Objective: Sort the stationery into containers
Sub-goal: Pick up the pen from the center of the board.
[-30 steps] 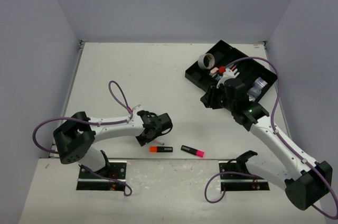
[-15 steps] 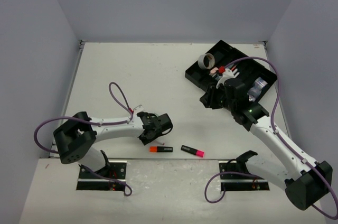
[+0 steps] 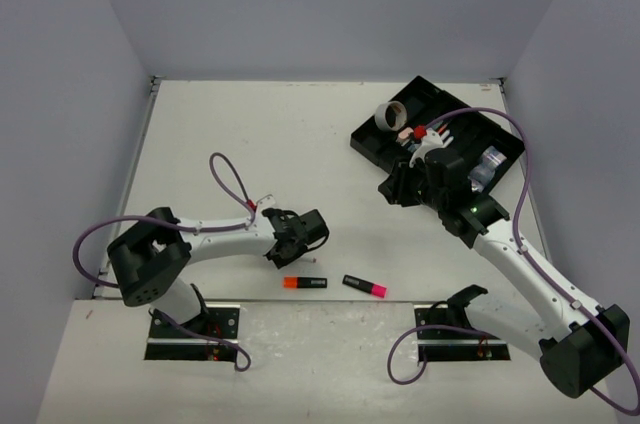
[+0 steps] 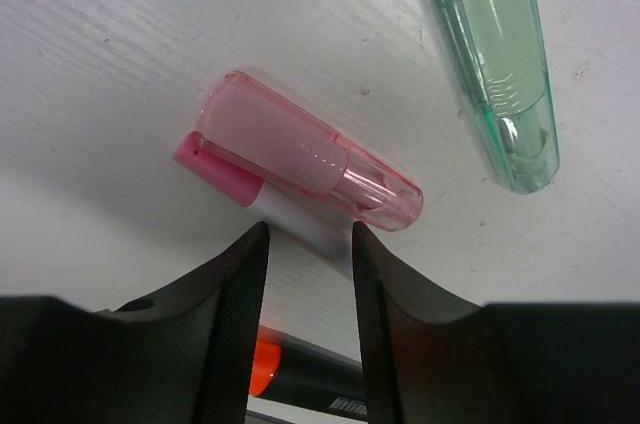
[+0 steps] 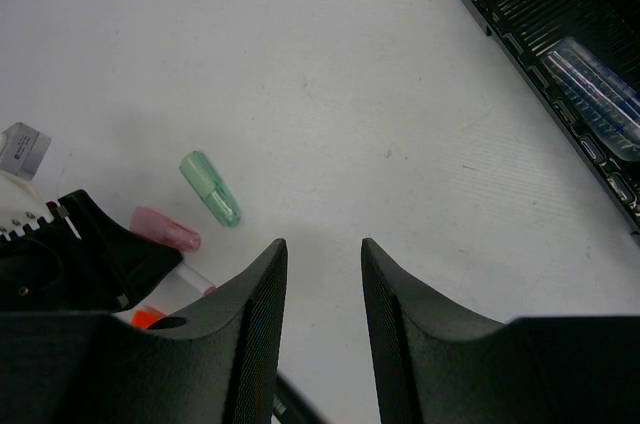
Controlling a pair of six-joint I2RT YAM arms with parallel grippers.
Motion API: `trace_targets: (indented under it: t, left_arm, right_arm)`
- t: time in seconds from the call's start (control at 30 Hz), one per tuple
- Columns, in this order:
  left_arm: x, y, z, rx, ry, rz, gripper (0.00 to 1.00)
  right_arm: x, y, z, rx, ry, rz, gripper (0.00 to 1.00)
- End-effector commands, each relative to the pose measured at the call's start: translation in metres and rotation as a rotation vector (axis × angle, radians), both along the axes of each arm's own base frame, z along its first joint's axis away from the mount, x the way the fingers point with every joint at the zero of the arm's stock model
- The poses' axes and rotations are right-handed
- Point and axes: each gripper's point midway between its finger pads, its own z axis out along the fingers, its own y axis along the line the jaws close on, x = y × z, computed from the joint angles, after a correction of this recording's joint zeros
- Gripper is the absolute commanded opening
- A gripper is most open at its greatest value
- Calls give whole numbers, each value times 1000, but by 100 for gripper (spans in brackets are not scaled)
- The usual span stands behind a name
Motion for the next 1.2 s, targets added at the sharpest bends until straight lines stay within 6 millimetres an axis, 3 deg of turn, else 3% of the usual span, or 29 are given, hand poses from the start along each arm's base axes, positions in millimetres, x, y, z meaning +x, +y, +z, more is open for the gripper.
trace_targets:
  t: [0.0, 0.2, 0.37, 0.5, 0.57, 0.63, 1.0, 1.17]
  left_arm:
    - [13, -3, -8, 7, -13, -3, 40]
    - [25, -8, -6, 7, -19, -16, 26]
    - [26, -11, -8, 4, -8, -31, 22]
    - [22, -14, -15, -14, 15, -43, 14]
    - [22, -20, -16, -36, 18, -54, 3]
    - [23, -24, -15, -49, 19, -60, 0]
    - [36, -44, 26, -160, -70, -104, 0]
    - [35, -45, 60, -256, -156, -138, 0]
  right_arm:
    - [3, 3, 9, 10, -44, 19, 37]
    - [3, 1, 10, 8, -54, 12, 37]
    - [3, 1, 11, 9, -56, 11, 37]
    - [3, 1, 11, 12, -57, 10, 37]
    - [3, 1, 11, 11, -59, 12, 37]
    - [2, 1, 11, 14, -61, 13, 37]
    - [-3, 11, 14, 46, -64, 78, 37]
    - [-16, 30, 19, 112, -70, 199, 38]
